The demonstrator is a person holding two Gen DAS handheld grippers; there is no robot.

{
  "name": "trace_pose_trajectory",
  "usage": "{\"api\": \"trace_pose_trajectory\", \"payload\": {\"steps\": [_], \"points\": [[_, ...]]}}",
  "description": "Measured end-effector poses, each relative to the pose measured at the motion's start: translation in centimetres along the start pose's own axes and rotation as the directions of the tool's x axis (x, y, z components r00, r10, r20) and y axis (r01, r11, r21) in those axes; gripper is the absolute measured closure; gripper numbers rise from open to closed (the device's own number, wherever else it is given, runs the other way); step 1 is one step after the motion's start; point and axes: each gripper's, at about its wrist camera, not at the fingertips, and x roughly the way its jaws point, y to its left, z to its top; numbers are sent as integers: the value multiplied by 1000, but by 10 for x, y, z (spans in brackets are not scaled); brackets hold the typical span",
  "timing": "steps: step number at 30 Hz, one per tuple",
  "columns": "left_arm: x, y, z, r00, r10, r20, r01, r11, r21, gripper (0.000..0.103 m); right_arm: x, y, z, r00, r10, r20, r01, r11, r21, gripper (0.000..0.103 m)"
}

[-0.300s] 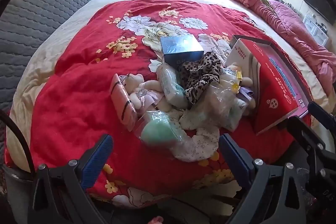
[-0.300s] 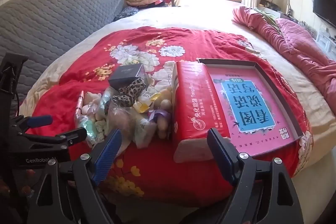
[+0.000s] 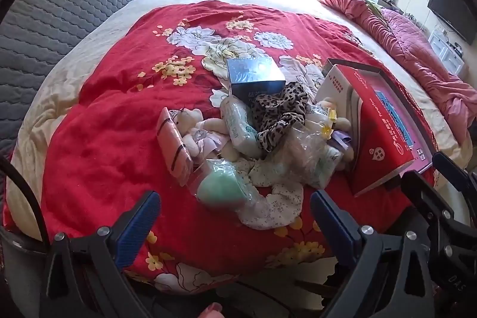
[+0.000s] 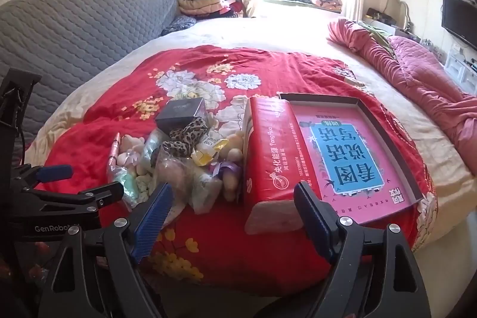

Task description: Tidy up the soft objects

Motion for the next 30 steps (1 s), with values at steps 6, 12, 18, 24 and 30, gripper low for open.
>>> {"api": "trace_pose_trajectory", "payload": {"steps": [6, 12, 18, 24, 30], "points": [[1, 1, -1, 1000, -1, -6, 1, 1000, -1, 2, -3, 2, 2, 1000, -10, 3, 10, 1000, -8, 19], [0, 2, -2, 1000, -1, -1, 1, 1000, 2, 2, -5, 4, 2, 1000, -11, 10, 12, 1000, -12, 19], [-1, 3, -2, 1000, 2, -1, -2, 1000, -1, 2, -6, 3, 1, 1000, -12, 15, 12, 1000, -11, 19], [-2, 5, -3, 1000, 3, -3, -3, 1000, 0, 2, -7, 2, 1, 1000, -11, 14, 12, 1000, -10, 19], [-3, 4, -4, 1000, 7, 0, -7, 1000, 2, 2, -7, 2, 0, 1000, -13, 12, 13, 1000, -10, 19]]}}
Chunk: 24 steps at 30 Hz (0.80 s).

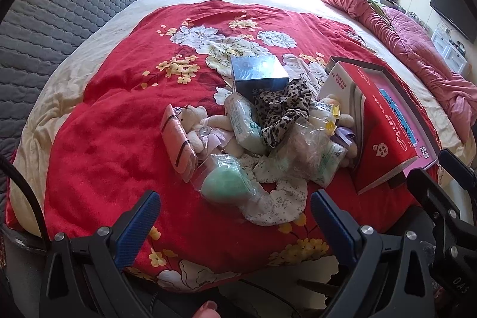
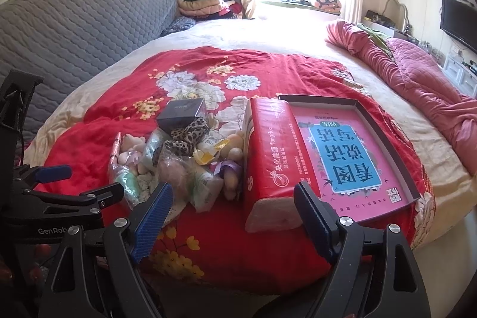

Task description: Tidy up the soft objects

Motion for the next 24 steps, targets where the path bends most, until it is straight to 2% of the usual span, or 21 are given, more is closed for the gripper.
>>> {"api": "trace_pose_trajectory", "payload": {"steps": [24], "points": [[4, -1, -2, 1000, -3, -9, 3, 1000, 10, 2, 0, -1, -1, 1000, -7, -8, 7, 1000, 4, 19]]}}
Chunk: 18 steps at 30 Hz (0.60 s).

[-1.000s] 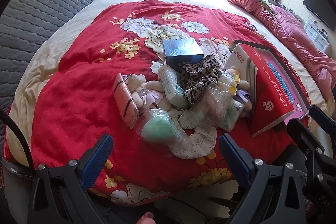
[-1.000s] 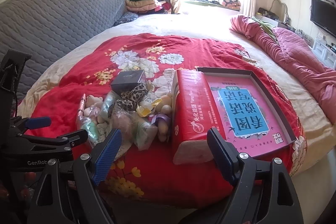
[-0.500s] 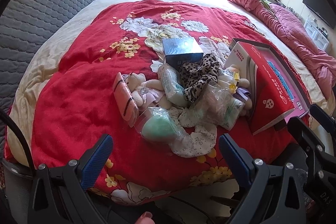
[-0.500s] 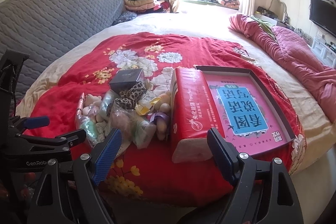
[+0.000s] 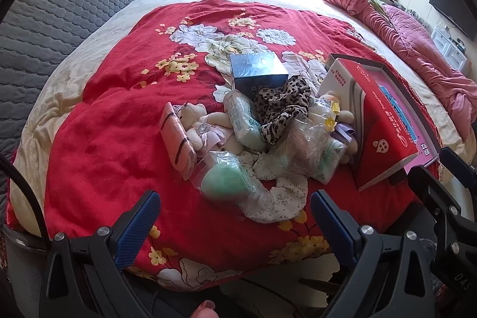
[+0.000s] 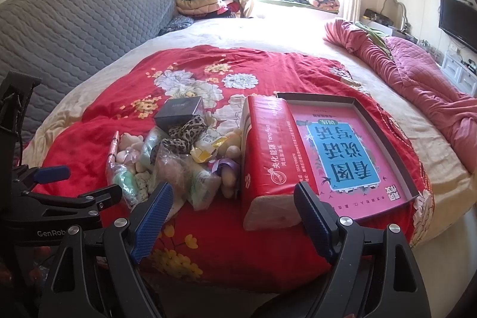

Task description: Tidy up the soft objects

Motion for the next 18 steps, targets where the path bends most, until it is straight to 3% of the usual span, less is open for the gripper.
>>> {"api": "trace_pose_trajectory", "payload": {"steps": [18], "points": [[3, 7, -1, 1000, -15, -10, 15, 1000, -28, 2, 2, -3, -2, 1000, 1, -6, -1, 1000, 6, 19]]}}
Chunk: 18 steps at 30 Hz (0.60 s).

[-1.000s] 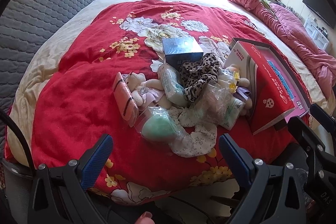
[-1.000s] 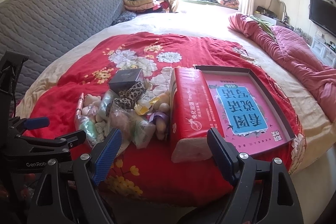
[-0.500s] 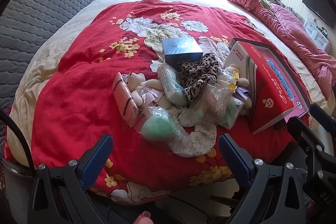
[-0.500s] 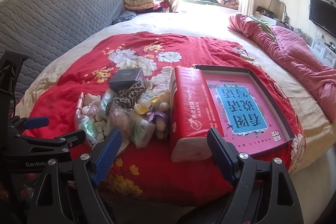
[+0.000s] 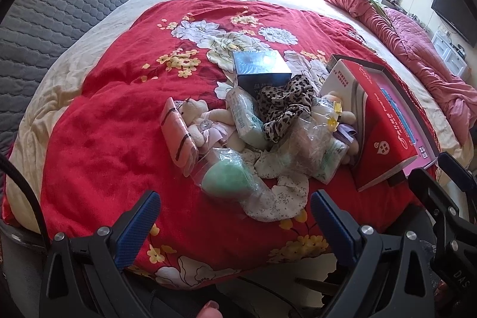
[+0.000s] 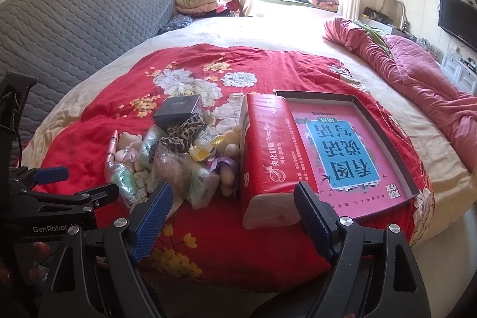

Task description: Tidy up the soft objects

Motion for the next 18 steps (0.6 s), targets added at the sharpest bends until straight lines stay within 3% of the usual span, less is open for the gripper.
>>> {"api": "trace_pose_trajectory", "payload": {"steps": [11, 18], "points": [[6, 28, -5, 998, -54, -31, 51, 996, -79, 2, 6, -3, -2, 1000, 13, -2, -13, 1000, 2, 19], [30, 42, -5, 990, -114, -79, 101, 983, -153, 2, 16, -2, 4, 1000, 14, 5, -14, 1000, -2, 19]]}}
